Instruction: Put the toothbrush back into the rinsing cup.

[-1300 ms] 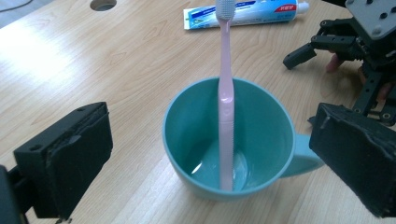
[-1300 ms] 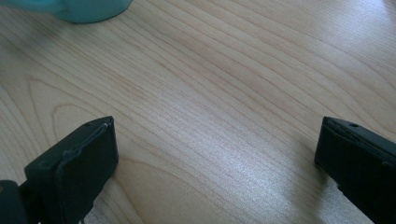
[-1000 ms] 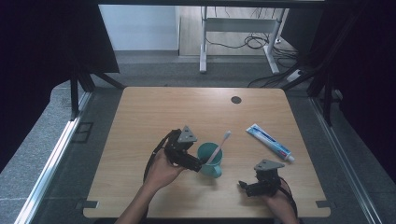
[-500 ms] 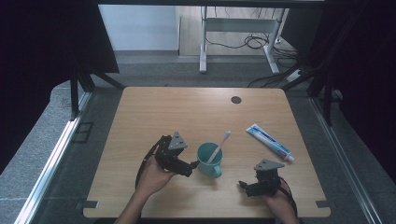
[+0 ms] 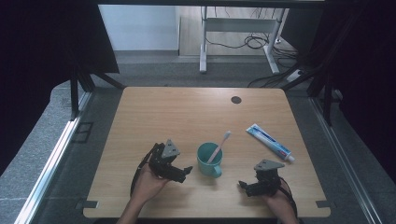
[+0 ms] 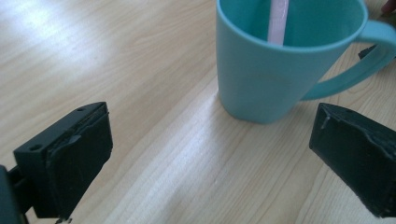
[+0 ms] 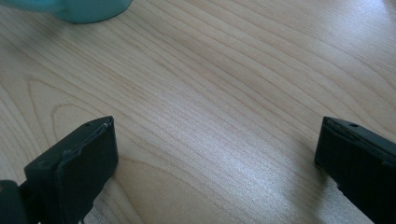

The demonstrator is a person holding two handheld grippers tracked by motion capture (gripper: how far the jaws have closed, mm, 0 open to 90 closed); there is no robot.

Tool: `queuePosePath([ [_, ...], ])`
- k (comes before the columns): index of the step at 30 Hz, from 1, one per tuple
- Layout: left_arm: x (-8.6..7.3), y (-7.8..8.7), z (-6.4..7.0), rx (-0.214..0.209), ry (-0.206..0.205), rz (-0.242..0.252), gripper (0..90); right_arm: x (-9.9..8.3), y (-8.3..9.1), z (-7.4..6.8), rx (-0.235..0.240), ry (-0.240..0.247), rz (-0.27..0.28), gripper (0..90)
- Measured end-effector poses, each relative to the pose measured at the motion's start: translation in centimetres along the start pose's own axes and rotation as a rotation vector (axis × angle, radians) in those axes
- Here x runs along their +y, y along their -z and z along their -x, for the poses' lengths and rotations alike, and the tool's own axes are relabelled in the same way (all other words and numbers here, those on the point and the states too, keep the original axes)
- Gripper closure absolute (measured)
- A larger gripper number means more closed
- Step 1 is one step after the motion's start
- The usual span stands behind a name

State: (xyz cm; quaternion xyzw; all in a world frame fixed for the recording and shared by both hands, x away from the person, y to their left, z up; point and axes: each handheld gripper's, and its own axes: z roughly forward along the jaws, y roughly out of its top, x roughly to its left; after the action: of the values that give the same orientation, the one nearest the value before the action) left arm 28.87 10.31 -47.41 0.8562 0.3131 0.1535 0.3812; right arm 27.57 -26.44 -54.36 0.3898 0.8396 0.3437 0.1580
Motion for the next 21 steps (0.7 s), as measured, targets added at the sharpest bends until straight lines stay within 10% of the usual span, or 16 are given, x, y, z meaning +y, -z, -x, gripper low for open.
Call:
queuePosePath([
  [21,-4.4,-1.3,0.8,0.022,0.012,-0.003,0.0,0.0,0.0,0.0,0.0,0.0,0.0,0.0],
])
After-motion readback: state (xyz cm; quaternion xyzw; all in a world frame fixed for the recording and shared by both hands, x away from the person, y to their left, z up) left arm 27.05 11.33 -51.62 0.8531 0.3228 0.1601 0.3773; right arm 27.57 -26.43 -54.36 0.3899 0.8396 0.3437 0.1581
